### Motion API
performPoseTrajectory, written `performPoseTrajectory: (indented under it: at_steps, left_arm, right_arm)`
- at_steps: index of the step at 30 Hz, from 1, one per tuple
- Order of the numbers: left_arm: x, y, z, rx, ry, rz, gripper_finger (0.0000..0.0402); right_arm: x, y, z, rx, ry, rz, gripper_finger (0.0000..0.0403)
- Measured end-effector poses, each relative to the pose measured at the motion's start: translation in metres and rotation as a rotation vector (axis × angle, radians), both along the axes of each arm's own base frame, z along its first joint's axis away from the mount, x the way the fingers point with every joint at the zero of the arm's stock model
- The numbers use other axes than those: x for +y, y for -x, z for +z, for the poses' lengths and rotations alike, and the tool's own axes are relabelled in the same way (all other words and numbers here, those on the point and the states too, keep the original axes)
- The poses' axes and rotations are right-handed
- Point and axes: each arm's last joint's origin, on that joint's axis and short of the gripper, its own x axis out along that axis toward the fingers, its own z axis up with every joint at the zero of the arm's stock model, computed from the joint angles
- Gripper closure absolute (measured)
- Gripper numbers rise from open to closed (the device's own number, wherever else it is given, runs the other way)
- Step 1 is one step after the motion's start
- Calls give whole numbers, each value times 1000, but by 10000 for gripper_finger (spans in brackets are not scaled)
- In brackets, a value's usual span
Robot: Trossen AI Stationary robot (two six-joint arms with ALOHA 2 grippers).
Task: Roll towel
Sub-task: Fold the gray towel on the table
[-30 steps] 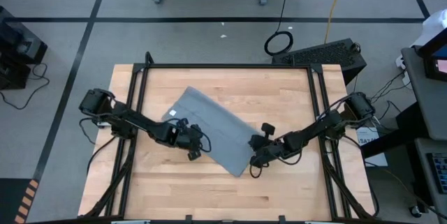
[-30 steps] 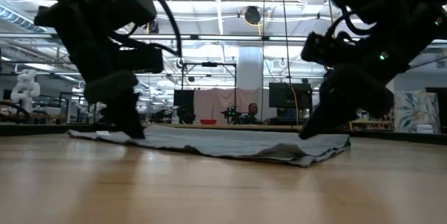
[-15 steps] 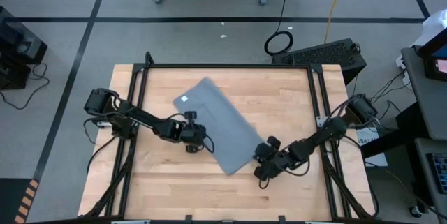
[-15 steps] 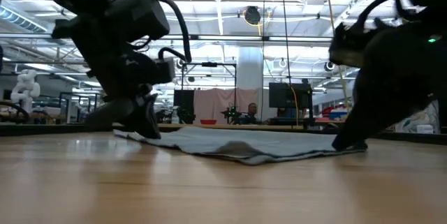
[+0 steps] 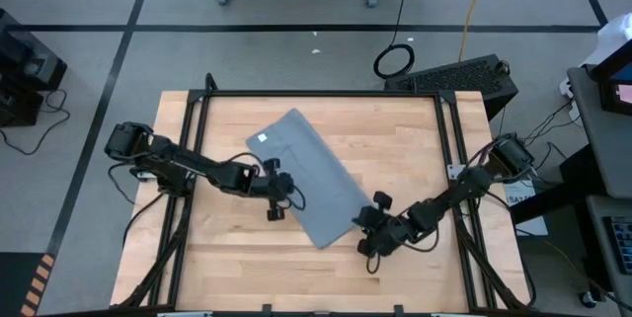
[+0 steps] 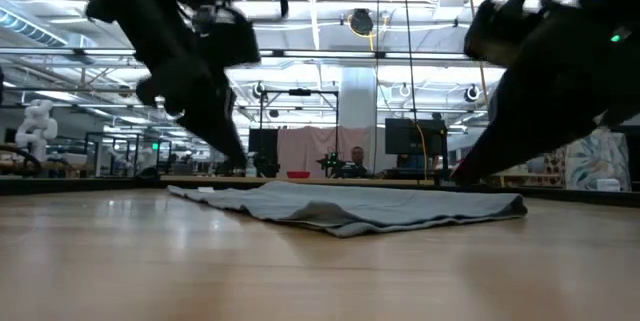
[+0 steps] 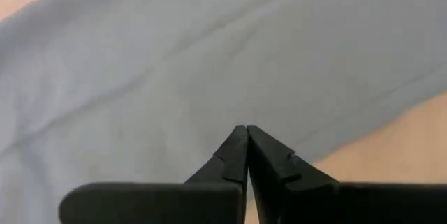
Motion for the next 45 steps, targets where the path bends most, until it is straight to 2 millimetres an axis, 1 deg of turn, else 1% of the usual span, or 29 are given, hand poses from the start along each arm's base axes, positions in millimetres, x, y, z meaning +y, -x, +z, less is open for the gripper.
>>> performPoseTrajectory:
  at_steps: [2,4,6,9,13,15,18,21,26,29,32,34,37,40,42,45]
  left_arm:
    - [-13,-3,4,-69,49,-1,389]
    - [-26,-4,4,-111,98,2,389]
    - [-38,-6,1,-134,127,-1,389]
    - [-48,-6,-12,-119,83,18,389]
    - [-46,-5,-38,-8,0,46,389]
    - [-43,-5,-47,40,-26,60,389]
    - [-38,-4,-52,88,-63,72,389]
    - [-33,-2,-54,139,-125,16,389]
    - [-27,2,-50,207,-259,-158,389]
    - [-22,3,-44,223,-276,-197,389]
    - [-19,5,-36,203,-235,-213,389]
    - [-20,6,-27,170,-185,-206,389]
    - [-22,10,-14,129,-98,-170,389]
    - [-25,14,-6,101,-24,-114,389]
    - [-30,15,-2,81,12,-88,389]
    - [-40,16,-1,55,40,-105,389]
  right_arm:
    - [-10,-2,-2,44,25,-4,403]
    - [-18,-4,-4,88,24,-6,403]
    - [-24,-5,-5,121,13,-10,403]
    - [-28,-5,-7,145,-15,-18,403]
    - [-26,-3,-8,148,-72,-41,403]
    - [-22,-2,-8,141,-94,-53,403]
    - [-16,1,-8,128,-134,-74,403]
    - [-8,3,-10,109,-170,-86,403]
    - [7,0,-20,51,-222,-95,403]
    - [17,-5,-27,-17,-273,-79,403]
    - [24,-12,-31,-80,-313,-54,403]
    - [28,-17,-30,-94,-310,-41,403]
    - [32,-24,-26,-79,-267,5,403]
    - [36,-30,-20,-68,-219,46,403]
    - [38,-35,-14,-71,-191,71,403]
    - [42,-40,-7,-70,-155,104,403]
